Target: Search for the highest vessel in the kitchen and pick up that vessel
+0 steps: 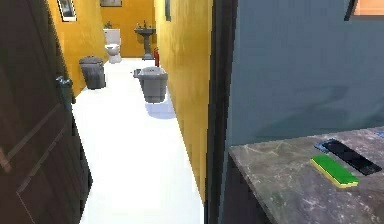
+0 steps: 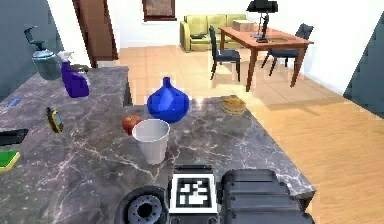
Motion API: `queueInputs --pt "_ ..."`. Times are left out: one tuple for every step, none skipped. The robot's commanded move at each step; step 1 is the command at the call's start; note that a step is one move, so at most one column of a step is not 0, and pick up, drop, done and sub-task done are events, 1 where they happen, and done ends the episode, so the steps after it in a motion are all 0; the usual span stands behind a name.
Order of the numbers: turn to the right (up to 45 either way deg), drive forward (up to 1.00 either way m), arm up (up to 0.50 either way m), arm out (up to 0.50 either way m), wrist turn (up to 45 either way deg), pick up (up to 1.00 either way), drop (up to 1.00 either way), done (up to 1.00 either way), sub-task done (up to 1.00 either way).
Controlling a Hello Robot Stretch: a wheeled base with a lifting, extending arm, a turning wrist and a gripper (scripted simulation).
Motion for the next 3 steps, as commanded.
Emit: queueInputs --pt "0.0 0.0 0.0 0.38 0.0 0.0 0.0 0.0 0.0" --pt "0.0 0.0 0.0 0.0 45.0 0.0 0.0 0.0 0.0" --pt "0.0 0.0 0.0 0.0 45.0 0.0 0.0 0.0 0.0"
